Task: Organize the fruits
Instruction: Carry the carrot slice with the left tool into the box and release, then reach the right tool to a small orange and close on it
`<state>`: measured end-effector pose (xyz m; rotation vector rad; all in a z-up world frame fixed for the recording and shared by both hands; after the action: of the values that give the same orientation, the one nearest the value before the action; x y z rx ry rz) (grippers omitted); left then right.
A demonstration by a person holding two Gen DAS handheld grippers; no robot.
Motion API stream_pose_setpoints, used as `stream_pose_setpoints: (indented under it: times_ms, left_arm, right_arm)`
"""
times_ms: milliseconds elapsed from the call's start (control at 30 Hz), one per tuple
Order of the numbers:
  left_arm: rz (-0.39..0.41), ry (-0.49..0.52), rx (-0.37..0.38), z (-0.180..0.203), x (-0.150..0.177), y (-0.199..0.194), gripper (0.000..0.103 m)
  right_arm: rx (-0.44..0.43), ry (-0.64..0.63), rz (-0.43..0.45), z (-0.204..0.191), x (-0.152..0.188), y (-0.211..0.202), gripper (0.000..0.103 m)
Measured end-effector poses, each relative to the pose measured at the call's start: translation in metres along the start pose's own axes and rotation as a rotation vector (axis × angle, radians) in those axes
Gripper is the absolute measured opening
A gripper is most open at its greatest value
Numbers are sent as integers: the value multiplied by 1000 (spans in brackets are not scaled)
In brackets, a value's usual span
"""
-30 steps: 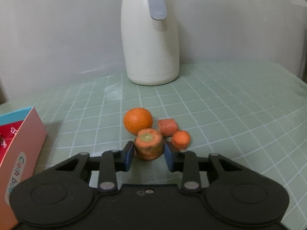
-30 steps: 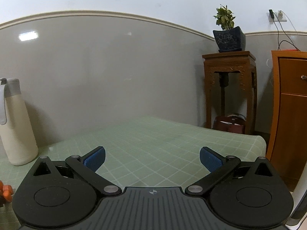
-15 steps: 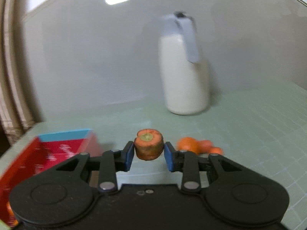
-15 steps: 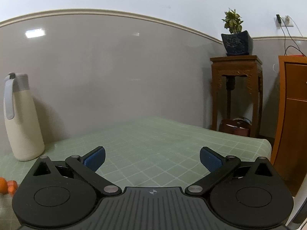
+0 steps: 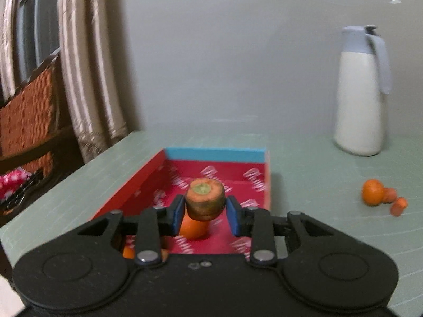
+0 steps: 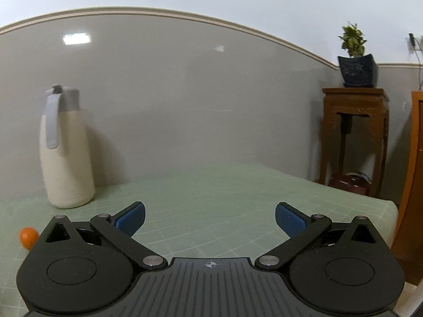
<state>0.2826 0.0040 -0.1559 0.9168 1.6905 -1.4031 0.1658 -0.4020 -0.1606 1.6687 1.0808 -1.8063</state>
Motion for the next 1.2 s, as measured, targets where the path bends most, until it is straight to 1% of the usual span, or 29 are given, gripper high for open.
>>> stream_pose_setpoints:
  times_ms: [200, 367, 400, 467, 500, 533, 600, 633, 767, 867, 1033, 1200]
  left_arm:
    - [-47, -39, -9, -20, 14, 4, 25]
    - [-38, -72, -23, -29, 16, -7, 32]
    - [-36, -79, -26, -31, 15, -8, 35]
    - [-26, -90, -38, -39, 12, -11, 51]
    - [-10, -97, -54, -44, 10, -15, 71]
    - [7, -102, -72, -48, 8, -18, 83]
    - [54, -106, -109, -59, 2, -29, 85]
    - [65, -106, -114, -63, 0, -32, 87]
    - [87, -136, -142, -87, -4, -40, 90]
    - [99, -156, -178, -106, -4, -44, 93]
    - [88, -187, -226, -135, 5, -42, 94]
    - [74, -233, -269, -162, 16, -41, 94]
  right_arm:
    - [-59, -34, -2, -30, 5, -3, 103]
    - [-98, -52, -1, -54, 10, -8, 103]
    - [-104, -54, -2, -57, 10, -8, 103]
    - [-118, -59, -5, -65, 12, -9, 103]
    - [-127, -61, -8, -70, 13, -10, 103]
    - [-138, -63, -10, -76, 14, -10, 103]
    - [-164, -66, -19, -86, 15, -10, 103]
    - [-180, -69, -24, -91, 16, -10, 103]
    - [-247, -94, -43, -115, 20, -10, 103]
    - [-304, -111, -63, -136, 25, -10, 103]
    - [-390, -139, -114, -168, 32, -7, 103]
    - [-426, -156, -157, -192, 39, -1, 103]
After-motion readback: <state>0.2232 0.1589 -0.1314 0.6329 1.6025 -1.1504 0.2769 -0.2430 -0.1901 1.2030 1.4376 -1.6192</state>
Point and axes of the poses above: each gripper's, at about its wrist camera, not at the fingertips, and y roughly the way its jaws point, z to its right, x to its underside, the point moved 10 cm from there along y, roughly the way its jaws point, and after that the axes turned 3 degrees about x, right-handed, at the moved point
